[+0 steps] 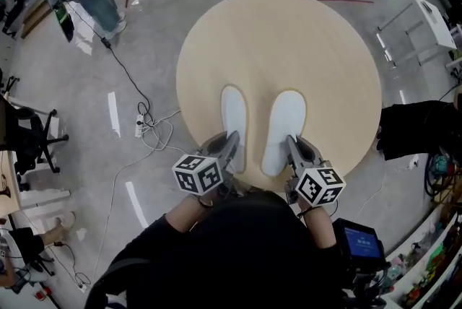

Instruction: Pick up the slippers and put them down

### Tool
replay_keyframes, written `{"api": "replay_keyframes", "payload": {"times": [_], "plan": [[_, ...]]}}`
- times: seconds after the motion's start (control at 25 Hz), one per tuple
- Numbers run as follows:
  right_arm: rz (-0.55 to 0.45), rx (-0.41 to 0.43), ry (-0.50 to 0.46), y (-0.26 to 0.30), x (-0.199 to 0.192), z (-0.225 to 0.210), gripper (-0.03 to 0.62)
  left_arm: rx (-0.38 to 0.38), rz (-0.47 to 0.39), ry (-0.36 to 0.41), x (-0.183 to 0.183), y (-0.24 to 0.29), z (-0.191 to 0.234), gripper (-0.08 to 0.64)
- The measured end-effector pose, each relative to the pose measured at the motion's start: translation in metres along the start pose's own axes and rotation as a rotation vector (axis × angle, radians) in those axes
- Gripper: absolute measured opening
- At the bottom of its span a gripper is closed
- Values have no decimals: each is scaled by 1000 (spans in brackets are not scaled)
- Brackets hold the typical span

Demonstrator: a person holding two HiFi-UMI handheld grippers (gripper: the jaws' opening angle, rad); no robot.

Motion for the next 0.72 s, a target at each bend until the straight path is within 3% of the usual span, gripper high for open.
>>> {"api": "replay_keyframes", "payload": {"times": [0.16,0.32,0.52,0.72], "plan": [[-23,-30,8,-12,3,8,32,-54,-3,24,4,3,-8,38],[-37,-76,18,-19,-2,6,32,-114,1,0,3,8,-6,38],[-42,-136,43,-25,-14,0,32,-171,56,-9,-6,18,-7,38],[-54,-156,66,-37,-20,-11,32,-176,82,-7,-13,30,-16,38]]}}
Point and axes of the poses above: the fingertips, and each gripper's own axes: y forward along the fingers, z to its left, x out of its top, the point moved 4 cm from there along -y, backward along the fingers, and after that the axes turned 7 degrees about z, right-handed, at the moved point
